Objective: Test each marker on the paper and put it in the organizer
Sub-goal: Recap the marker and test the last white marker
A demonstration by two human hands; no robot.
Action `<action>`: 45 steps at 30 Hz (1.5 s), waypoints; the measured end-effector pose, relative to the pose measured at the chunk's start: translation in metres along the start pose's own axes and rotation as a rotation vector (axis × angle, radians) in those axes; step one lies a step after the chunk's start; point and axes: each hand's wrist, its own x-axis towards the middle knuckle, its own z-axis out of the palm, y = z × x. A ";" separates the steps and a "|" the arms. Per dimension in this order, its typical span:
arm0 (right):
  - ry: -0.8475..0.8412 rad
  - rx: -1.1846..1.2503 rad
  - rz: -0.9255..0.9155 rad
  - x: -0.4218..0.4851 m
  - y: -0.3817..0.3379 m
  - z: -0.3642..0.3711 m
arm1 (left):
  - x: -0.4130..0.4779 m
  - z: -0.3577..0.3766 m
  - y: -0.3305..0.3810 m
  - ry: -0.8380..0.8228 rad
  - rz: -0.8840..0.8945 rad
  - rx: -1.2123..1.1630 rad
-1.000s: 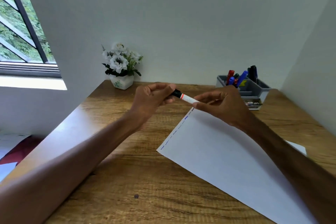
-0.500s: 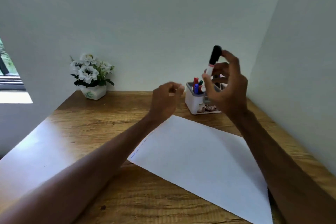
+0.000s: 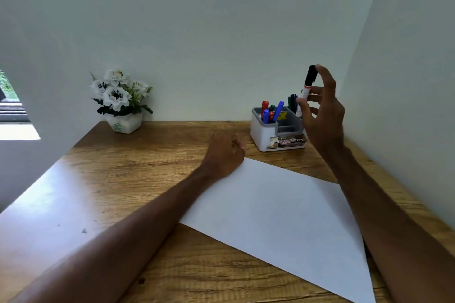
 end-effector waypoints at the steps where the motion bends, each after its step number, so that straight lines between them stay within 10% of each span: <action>1: -0.010 0.001 0.026 0.000 0.002 0.001 | 0.001 0.001 0.000 0.002 -0.002 -0.001; 23: -0.050 -0.509 0.156 -0.002 0.040 0.011 | 0.002 0.004 -0.005 0.005 0.061 0.012; 45: -0.042 -0.200 0.460 0.002 0.038 0.017 | 0.001 0.004 -0.006 -0.001 0.068 0.017</action>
